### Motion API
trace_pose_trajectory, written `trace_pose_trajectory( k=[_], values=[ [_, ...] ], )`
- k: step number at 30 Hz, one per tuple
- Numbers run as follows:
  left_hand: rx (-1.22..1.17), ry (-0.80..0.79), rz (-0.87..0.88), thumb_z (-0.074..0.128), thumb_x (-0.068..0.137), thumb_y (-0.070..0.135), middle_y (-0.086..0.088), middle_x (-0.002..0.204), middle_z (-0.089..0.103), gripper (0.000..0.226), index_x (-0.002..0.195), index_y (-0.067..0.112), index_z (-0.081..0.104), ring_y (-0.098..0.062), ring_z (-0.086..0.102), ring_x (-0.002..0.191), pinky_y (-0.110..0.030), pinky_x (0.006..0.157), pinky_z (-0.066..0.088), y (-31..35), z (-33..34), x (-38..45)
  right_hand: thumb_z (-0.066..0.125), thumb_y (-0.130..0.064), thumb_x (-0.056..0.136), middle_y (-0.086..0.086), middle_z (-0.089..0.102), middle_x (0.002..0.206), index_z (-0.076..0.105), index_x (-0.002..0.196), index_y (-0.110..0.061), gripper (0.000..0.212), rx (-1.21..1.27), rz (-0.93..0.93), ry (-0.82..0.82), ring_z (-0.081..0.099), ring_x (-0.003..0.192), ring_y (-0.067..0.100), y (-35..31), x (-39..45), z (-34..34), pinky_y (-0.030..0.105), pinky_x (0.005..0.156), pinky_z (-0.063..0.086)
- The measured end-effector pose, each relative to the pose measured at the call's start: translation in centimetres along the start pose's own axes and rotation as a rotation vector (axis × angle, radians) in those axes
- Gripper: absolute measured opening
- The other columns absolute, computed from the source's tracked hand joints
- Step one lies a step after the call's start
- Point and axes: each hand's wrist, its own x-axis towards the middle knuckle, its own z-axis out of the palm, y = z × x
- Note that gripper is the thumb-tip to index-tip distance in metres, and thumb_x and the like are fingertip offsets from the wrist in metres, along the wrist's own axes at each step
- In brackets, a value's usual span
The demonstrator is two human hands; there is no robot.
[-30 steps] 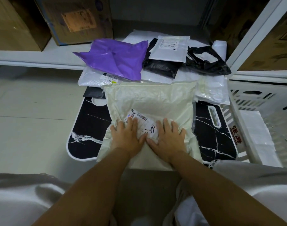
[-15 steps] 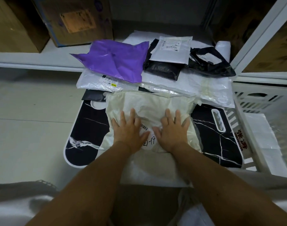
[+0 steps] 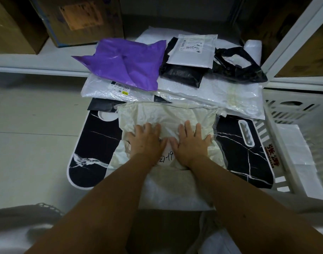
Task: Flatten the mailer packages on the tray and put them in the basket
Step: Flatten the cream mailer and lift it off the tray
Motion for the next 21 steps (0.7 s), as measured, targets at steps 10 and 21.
trace_pose_trajectory(
  k=[10,21],
  values=[
    [-0.054,-0.042,-0.036,0.028,0.098,0.043,-0.012,0.160,-0.007,0.062,0.152,0.021,0.006,-0.032,-0.008,0.147,-0.058,0.115,0.002,-0.1,-1.8,-3.3,0.047,-0.027,0.092,0.004,0.000,0.162,0.020,0.150,-0.029,0.064,0.287,0.263,0.053,-0.010,0.148,0.028,-3.1,-2.8,-2.8,0.064,0.113,0.004],
    [-0.085,-0.317,-0.049,0.017,0.093,0.061,-0.004,0.156,-0.026,0.069,0.148,0.037,-0.019,-0.047,-0.020,0.140,-0.065,0.112,0.001,-0.1,-0.6,-9.4,0.012,-0.048,0.097,0.001,0.006,0.162,0.019,0.151,-0.034,0.056,0.242,0.115,0.125,-0.001,0.149,0.023,-4.6,-10.4,3.1,0.062,0.114,0.004]
  ],
)
